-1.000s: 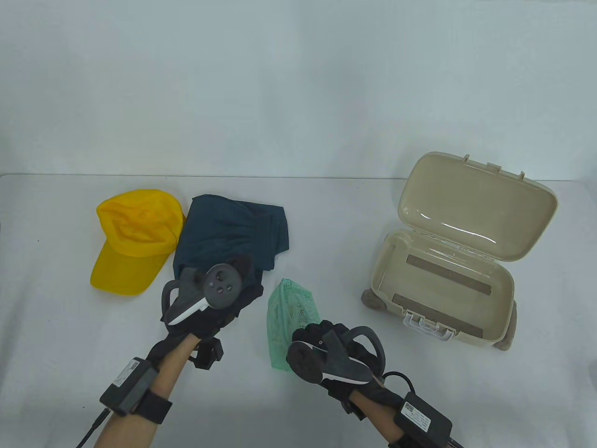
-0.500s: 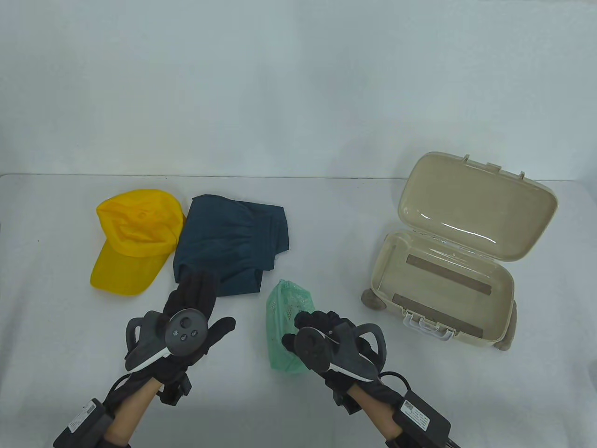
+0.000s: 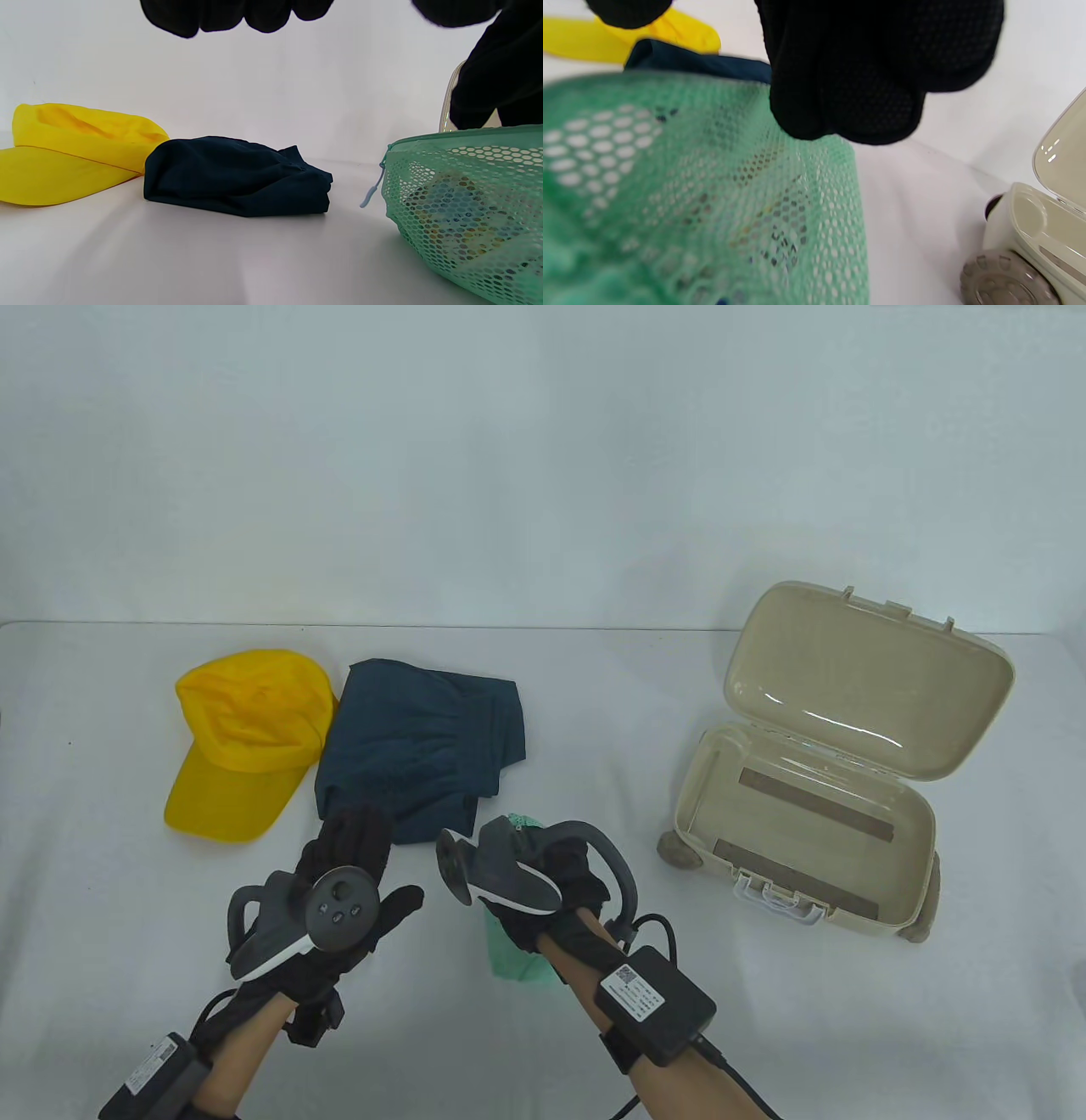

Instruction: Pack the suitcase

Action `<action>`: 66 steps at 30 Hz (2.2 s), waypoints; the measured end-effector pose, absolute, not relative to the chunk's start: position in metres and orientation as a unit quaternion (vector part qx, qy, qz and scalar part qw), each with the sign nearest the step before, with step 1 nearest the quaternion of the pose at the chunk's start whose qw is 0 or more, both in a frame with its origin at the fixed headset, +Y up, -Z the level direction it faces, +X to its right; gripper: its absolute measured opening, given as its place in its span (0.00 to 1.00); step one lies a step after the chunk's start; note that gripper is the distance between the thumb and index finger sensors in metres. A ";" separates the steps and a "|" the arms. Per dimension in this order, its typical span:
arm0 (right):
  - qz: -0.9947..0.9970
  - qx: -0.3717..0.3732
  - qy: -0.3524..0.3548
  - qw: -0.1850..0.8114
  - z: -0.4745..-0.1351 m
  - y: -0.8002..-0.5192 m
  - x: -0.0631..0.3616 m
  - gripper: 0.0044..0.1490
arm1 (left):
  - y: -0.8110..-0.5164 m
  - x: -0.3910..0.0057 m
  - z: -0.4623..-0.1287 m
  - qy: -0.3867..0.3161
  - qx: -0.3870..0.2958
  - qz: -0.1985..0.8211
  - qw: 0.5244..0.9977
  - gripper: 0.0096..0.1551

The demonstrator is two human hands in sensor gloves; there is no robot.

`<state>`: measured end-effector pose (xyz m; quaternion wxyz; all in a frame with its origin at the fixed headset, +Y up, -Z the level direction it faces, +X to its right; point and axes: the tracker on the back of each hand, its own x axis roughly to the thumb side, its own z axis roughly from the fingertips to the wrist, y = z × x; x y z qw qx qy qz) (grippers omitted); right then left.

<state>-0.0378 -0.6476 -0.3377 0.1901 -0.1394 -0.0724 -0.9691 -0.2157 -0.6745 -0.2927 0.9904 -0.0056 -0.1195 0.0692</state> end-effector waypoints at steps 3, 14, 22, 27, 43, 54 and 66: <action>-0.963 -0.130 -0.097 0.215 -0.343 -0.658 -0.045 0.57 | -0.676 -0.216 -0.293 -0.117 -0.011 0.066 0.991 0.53; -0.957 -0.109 -0.123 0.239 -0.343 -0.672 -0.049 0.36 | -0.674 -0.217 -0.293 -0.117 -0.020 0.065 0.991 0.54; -0.975 -0.099 -0.134 0.146 -0.343 -0.654 -0.032 0.28 | -0.674 -0.217 -0.293 -0.122 -0.021 0.068 0.990 0.54; -0.986 -0.081 -0.134 0.055 -0.348 -0.624 0.002 0.28 | -0.673 -0.214 -0.292 -0.129 -0.018 0.070 0.989 0.54; -0.992 0.081 -0.048 -0.082 -0.377 -0.531 0.171 0.28 | -0.669 -0.210 -0.289 -0.143 -0.004 0.076 0.987 0.54; -0.964 0.205 -0.051 -0.162 -0.391 -0.560 0.297 0.28 | -0.670 -0.208 -0.288 -0.149 -0.007 0.073 0.986 0.54; -0.933 0.270 -0.099 -0.215 -0.393 -0.615 0.361 0.28 | -0.670 -0.208 -0.288 -0.143 -0.018 0.070 0.987 0.54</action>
